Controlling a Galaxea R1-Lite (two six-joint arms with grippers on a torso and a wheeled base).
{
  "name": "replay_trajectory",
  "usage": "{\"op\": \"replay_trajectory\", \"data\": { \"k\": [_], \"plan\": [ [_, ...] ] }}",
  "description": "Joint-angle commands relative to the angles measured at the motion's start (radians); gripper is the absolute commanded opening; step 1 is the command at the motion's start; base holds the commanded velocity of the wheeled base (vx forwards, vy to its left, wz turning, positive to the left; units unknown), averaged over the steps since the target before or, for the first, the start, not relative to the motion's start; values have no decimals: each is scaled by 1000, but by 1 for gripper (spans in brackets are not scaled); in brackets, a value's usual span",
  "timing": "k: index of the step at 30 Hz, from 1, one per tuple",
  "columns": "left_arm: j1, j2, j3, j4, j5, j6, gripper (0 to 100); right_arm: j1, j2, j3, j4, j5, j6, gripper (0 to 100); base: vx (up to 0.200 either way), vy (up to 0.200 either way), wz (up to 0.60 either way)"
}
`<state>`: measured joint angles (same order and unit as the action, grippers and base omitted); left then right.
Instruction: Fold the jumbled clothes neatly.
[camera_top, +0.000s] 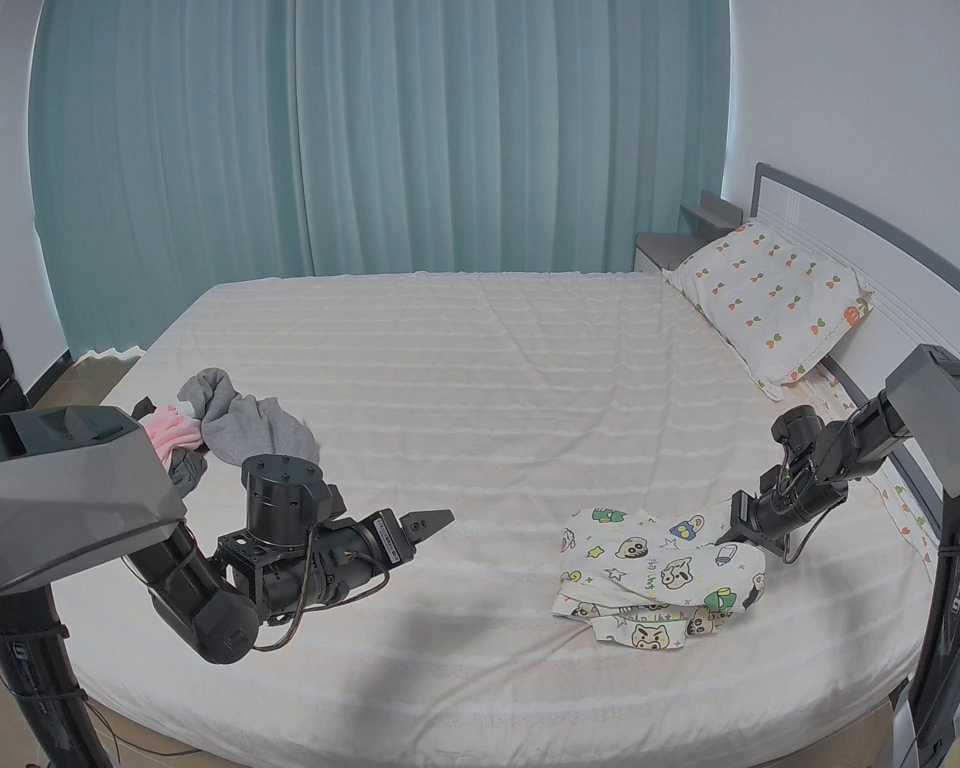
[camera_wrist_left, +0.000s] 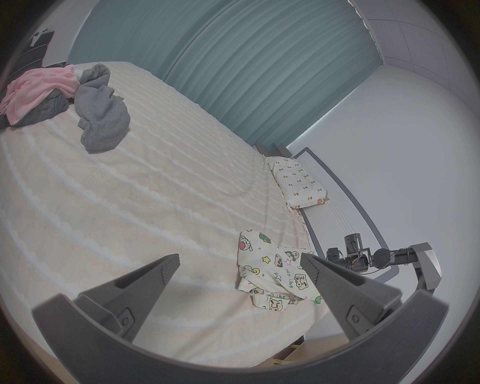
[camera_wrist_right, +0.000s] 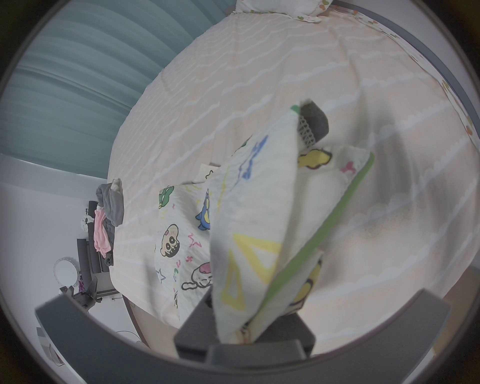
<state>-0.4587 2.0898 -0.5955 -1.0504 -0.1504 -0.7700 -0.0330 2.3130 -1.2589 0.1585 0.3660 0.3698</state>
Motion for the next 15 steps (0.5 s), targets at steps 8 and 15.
{"op": "replay_trajectory", "data": {
  "k": [8,15],
  "plan": [
    [0,1,5,0,-1,0,100,-156,-32,33,7,1,-80,0,0,0,0],
    [-6,-2,11,0,2,0,100,-235,-32,41,1,1,-104,0,0,0,0]
  ]
}}
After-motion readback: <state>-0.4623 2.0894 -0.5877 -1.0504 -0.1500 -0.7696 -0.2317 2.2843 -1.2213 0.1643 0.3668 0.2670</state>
